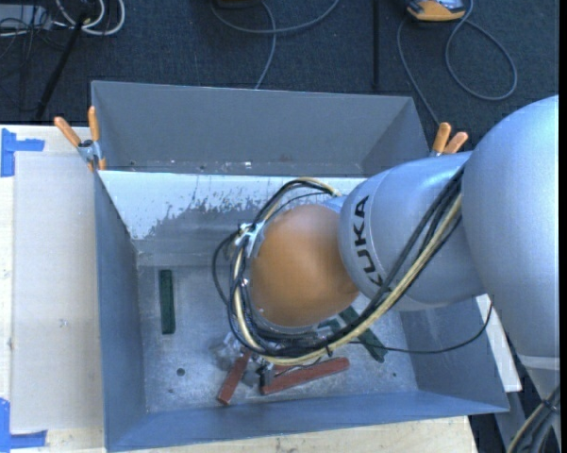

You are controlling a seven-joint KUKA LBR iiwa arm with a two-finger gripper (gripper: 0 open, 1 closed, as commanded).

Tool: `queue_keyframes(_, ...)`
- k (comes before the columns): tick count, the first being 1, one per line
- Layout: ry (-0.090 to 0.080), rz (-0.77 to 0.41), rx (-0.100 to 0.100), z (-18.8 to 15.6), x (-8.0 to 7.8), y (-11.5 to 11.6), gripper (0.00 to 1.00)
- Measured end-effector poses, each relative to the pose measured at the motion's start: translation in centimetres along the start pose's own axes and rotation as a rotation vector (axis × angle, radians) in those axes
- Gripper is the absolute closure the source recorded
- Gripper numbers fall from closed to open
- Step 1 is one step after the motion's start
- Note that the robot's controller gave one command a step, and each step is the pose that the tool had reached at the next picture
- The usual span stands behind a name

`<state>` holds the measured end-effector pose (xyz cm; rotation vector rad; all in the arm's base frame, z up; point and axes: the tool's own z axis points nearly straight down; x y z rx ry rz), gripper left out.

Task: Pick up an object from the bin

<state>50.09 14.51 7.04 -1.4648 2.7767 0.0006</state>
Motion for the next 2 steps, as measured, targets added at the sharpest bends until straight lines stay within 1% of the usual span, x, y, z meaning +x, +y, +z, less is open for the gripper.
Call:
queue_keyframes(1,-0.005,-0.016,0.004,-12.4,-2.2,-0.6,1.00)
queue_keyframes(2,-0.002,-0.318,0.001,-17.8,-2.0,-1.2,1.00)
